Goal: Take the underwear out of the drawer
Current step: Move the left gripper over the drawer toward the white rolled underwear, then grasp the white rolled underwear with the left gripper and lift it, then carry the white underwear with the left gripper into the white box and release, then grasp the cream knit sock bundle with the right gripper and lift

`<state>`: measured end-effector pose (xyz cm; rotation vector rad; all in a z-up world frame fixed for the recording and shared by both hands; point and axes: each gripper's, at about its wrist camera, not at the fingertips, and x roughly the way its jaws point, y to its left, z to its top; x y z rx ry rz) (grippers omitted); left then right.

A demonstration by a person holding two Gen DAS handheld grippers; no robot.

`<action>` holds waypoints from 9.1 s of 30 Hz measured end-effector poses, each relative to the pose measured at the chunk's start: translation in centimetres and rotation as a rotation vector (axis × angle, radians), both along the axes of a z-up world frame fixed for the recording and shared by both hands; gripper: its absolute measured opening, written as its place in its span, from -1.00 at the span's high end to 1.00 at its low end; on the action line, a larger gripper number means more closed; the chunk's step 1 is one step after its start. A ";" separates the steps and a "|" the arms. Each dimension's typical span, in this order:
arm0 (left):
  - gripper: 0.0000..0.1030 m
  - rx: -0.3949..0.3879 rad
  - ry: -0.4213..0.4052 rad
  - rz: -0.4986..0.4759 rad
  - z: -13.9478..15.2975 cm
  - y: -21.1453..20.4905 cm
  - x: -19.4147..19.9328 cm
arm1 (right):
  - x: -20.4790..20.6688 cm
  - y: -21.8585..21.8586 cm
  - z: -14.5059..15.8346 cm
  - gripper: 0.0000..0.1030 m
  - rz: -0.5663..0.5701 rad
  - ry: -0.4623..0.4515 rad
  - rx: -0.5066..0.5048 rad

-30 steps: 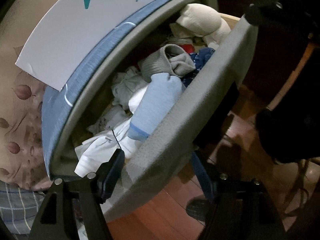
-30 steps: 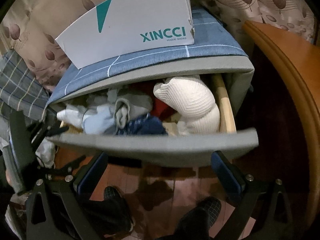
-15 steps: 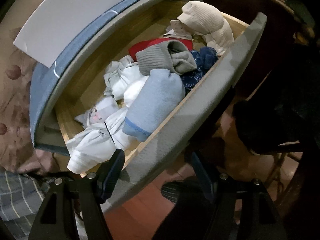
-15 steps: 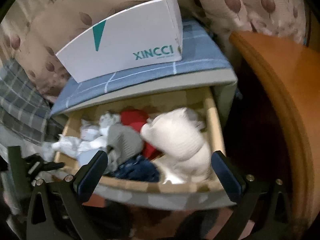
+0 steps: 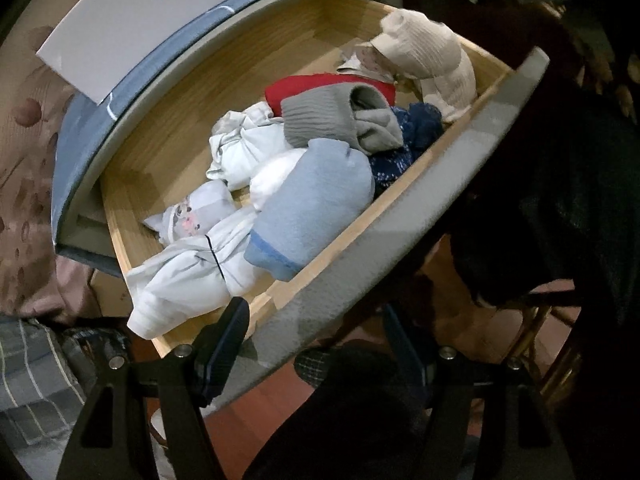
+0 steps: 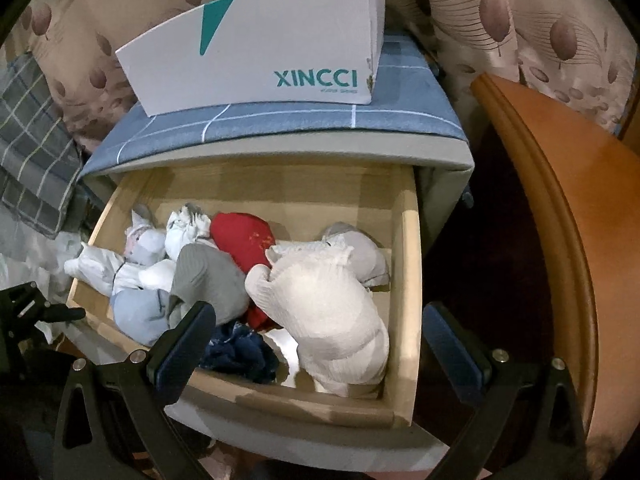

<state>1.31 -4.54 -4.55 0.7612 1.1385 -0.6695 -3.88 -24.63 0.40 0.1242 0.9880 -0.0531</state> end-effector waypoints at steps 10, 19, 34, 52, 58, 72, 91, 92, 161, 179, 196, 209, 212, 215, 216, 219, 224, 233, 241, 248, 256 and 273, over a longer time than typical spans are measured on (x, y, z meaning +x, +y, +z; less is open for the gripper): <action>-0.36 -0.185 0.083 0.161 1.3 1.5 1.4 | 0.9 0.6 -1.3 -0.98 0.023 0.074 -0.022; -0.37 -0.275 0.114 0.174 2.6 2.7 0.7 | 2.1 1.0 -2.7 -0.81 0.060 0.145 -0.087; -0.37 -0.394 0.123 0.518 4.4 9.5 4.5 | 5.6 1.3 -6.2 -0.44 0.108 0.298 -0.121; -0.38 -0.469 0.307 0.829 2.1 9.6 7.6 | 6.9 0.5 -7.7 -0.15 0.074 0.338 -0.095; -0.38 -0.479 0.388 0.970 0.7 9.5 7.9 | 6.6 0.1 -7.1 -0.15 0.079 0.343 -0.096; -0.38 -0.430 0.305 1.165 -2.9 8.8 10.9 | 6.6 -0.3 -7.6 -0.15 0.065 0.334 -0.051; 0.99 -0.358 0.216 1.048 -3.8 7.4 12.7 | 6.9 0.0 -7.8 -0.18 0.079 0.347 -0.053; 0.99 -0.366 0.214 1.048 -3.8 7.6 12.6 | 6.9 0.0 -7.8 -0.18 0.080 0.348 -0.055; 0.20 -0.375 -0.040 0.845 4.4 7.6 9.1 | 5.2 1.0 -6.4 -0.09 0.061 0.286 -0.050; 0.20 -0.474 -0.365 0.640 19.8 6.4 9.7 | 3.7 1.0 -4.5 -0.08 -0.016 0.250 -0.045; 0.20 -0.540 -0.509 0.491 25.3 -1.1 19.9 | 4.4 1.3 -5.2 -0.08 -0.005 0.274 -0.033; 0.20 -0.302 -0.385 0.494 17.2 -4.9 25.4 | 4.7 1.0 -5.6 -0.08 -0.006 0.288 -0.004; 0.20 -0.257 -0.363 0.507 15.9 -4.6 25.3 | 4.8 0.8 -5.7 -0.08 -0.008 0.290 0.003; 0.20 -0.212 -0.351 0.523 14.7 -3.9 24.9 | 4.7 1.0 -5.7 -0.08 -0.005 0.290 -0.002; 0.20 -0.210 -0.346 0.525 14.5 -3.7 24.7 | 4.7 1.0 -5.7 -0.08 -0.005 0.290 -0.003; 0.20 -0.192 -0.352 0.520 14.4 -3.5 23.9 | 4.7 1.0 -5.7 -0.08 -0.006 0.291 0.000; 0.20 -0.170 -0.351 0.533 14.3 -3.1 22.5 | 4.8 1.1 -5.8 -0.08 -0.007 0.290 -0.004; 0.20 -0.168 -0.341 0.545 14.2 -1.2 20.7 | 4.8 1.4 -5.9 -0.08 -0.005 0.293 -0.014; 0.18 -0.165 -0.344 0.549 14.4 -0.9 20.1 | 4.9 1.6 -6.0 -0.08 -0.006 0.297 -0.022; 0.06 -0.195 -0.347 0.582 14.7 -1.3 20.0 | 4.9 1.6 -6.0 -0.08 -0.008 0.299 -0.020; -0.03 -0.247 -0.306 0.602 15.3 -0.6 20.2 | 5.0 1.6 -6.0 -0.08 -0.007 0.300 -0.023; -0.09 -0.280 -0.444 0.546 20.2 1.9 14.5 | 4.9 1.8 -5.8 -0.08 -0.017 0.287 -0.046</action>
